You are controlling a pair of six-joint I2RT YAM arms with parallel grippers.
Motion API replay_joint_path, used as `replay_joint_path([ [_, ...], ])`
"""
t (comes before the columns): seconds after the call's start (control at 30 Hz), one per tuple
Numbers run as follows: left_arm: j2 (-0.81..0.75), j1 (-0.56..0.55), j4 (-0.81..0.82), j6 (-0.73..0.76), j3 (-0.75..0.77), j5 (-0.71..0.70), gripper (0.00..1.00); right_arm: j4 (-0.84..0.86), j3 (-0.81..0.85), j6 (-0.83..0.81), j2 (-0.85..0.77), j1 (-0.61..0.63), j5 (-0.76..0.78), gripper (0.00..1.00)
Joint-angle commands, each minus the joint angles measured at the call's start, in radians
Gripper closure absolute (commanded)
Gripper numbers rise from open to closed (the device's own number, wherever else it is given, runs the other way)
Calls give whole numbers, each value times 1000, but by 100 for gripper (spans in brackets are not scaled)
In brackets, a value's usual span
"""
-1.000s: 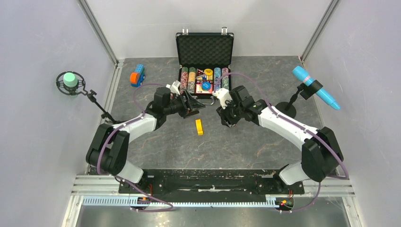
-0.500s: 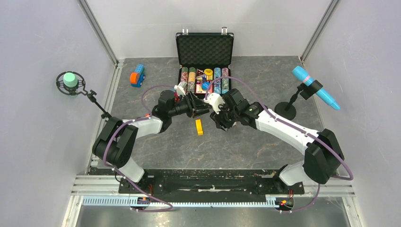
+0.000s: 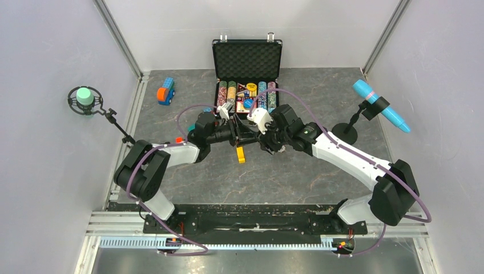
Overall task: Pack up texas hold em set
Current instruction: Pick up the poker chip from the center of the board.
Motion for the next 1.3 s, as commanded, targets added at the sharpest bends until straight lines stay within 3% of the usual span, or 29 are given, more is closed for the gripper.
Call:
replay_joint_path([
  [0.0,7,-12,56,-20,7,35,48,37,50,-3,-37,0,22,90],
  [0.73,24,-41,52,-11,15,58,56,59,49,-3,-50,0,38,89],
  [1.27,37,-57,78,-33,25,58,69,88,38,9,-34,0,33,89],
])
